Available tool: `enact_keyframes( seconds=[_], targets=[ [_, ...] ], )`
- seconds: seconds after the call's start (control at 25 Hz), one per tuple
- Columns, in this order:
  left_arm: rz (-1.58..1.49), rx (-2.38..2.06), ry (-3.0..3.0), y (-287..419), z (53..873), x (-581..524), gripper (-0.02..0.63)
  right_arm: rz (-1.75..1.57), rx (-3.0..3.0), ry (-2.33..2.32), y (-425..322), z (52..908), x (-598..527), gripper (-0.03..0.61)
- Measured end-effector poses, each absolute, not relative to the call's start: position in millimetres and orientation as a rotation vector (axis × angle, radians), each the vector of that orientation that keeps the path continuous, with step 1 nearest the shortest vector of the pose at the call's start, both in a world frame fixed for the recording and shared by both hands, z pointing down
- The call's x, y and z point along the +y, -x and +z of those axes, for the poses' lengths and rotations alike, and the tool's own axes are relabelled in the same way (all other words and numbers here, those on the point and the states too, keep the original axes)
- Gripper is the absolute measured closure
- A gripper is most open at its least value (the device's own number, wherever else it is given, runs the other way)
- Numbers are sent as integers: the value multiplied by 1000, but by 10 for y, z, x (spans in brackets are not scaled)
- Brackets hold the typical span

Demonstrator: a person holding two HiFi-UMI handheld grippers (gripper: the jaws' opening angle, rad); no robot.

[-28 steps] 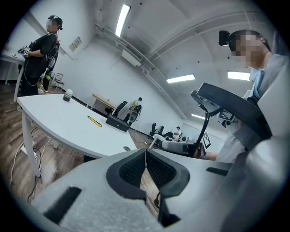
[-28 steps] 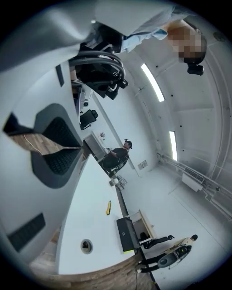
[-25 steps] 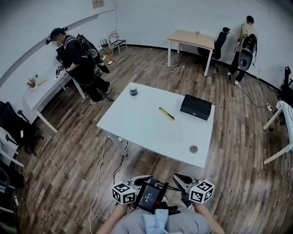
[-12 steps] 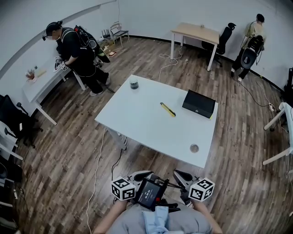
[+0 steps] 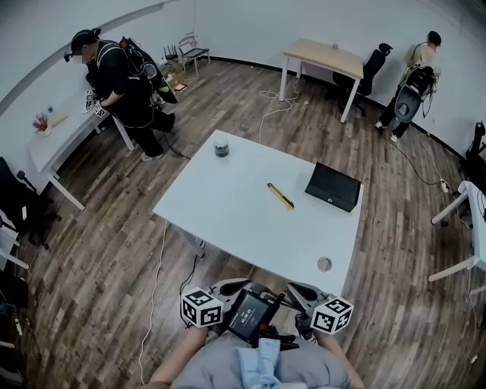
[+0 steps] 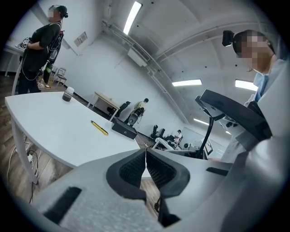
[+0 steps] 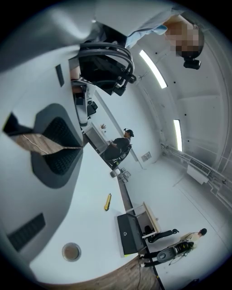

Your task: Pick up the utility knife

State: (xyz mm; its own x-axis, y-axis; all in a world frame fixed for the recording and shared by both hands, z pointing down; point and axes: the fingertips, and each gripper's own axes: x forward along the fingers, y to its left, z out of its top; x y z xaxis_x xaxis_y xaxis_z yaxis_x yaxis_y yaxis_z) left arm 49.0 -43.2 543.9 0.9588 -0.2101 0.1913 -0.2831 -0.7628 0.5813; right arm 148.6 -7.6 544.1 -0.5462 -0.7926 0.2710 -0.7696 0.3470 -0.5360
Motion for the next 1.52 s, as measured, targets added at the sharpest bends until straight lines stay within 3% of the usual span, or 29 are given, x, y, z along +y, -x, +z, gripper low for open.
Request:
enact_keyframes(
  seconds=[0.72, 1.52],
  targets=[
    [88, -284, -2454, -42, 5461, -1425, 595, -977, 2465, 1553, -1041, 5515, -991, 548],
    [67, -352, -2387, -128, 5589, -1731, 595, -921, 2690, 1716, -1765, 5777, -1705, 548]
  ],
)
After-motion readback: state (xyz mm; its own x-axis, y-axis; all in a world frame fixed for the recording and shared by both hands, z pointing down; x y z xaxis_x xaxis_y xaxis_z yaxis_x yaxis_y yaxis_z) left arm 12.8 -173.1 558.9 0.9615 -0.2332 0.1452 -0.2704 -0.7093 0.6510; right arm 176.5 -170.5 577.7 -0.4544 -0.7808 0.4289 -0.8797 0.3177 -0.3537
